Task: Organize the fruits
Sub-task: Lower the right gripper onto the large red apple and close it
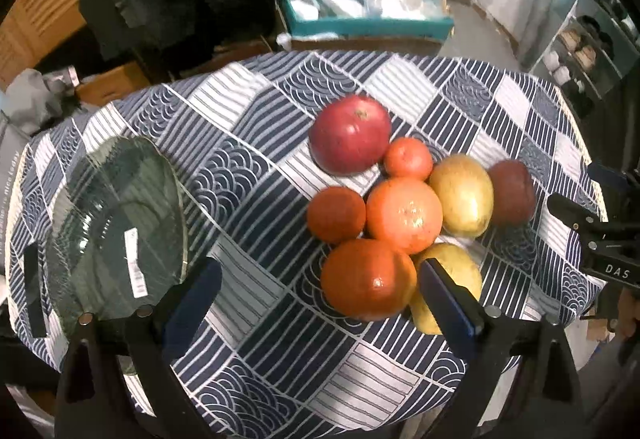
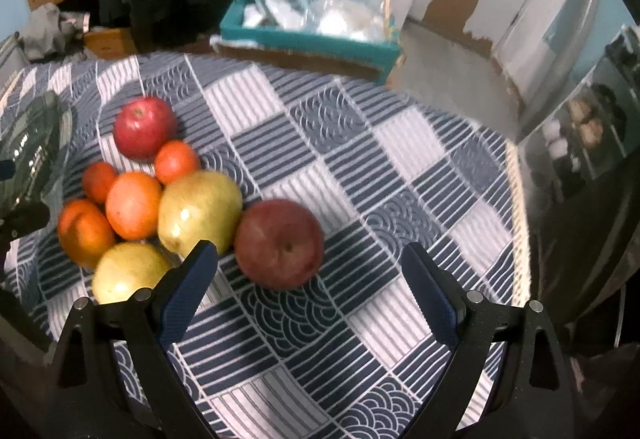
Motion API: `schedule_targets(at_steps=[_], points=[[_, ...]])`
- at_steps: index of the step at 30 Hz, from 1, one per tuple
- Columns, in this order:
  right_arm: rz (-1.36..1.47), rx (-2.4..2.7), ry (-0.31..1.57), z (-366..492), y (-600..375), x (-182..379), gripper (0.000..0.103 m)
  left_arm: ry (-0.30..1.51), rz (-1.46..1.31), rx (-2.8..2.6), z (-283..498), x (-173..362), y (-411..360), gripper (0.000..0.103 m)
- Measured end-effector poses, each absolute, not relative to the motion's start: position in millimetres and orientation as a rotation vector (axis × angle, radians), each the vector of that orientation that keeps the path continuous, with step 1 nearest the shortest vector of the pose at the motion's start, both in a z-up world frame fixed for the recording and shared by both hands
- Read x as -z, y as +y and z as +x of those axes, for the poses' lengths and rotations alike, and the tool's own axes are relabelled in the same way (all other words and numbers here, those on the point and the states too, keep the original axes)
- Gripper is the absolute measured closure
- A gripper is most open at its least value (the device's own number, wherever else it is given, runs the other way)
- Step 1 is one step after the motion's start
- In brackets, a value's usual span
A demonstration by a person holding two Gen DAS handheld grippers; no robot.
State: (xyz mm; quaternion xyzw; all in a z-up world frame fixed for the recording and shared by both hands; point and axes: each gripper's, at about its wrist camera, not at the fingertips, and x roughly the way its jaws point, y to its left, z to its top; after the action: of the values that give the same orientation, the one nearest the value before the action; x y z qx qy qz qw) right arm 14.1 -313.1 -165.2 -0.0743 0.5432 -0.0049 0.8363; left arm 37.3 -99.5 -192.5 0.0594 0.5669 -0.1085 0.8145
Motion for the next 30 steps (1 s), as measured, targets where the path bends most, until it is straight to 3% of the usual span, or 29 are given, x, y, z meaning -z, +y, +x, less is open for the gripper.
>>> schedule_targets(at_steps=[17, 19, 24, 27, 30], points=[[-0.205, -0.097, 1.296, 46, -308, 231, 0.011, 1.334, 0.085, 0.284, 47, 233, -110, 0.010], [-0.213, -0.113, 1.307, 50, -307, 236, 0.015, 1.342, 0.078, 0.291, 48, 235, -111, 0.011], [-0.174, -0.144, 1.310, 54, -315, 238, 0.016, 1.366, 0.013, 0.312, 53, 244, -110, 0.017], [-0.120, -0.181, 1.332, 56, -321, 242, 0.027, 1.385, -0.050, 0.331, 56, 249, -106, 0.024], [-0.120, -0.188, 1.346, 57, -321, 247, 0.029, 1.401, -0.105, 0.351, 58, 250, -103, 0.032]])
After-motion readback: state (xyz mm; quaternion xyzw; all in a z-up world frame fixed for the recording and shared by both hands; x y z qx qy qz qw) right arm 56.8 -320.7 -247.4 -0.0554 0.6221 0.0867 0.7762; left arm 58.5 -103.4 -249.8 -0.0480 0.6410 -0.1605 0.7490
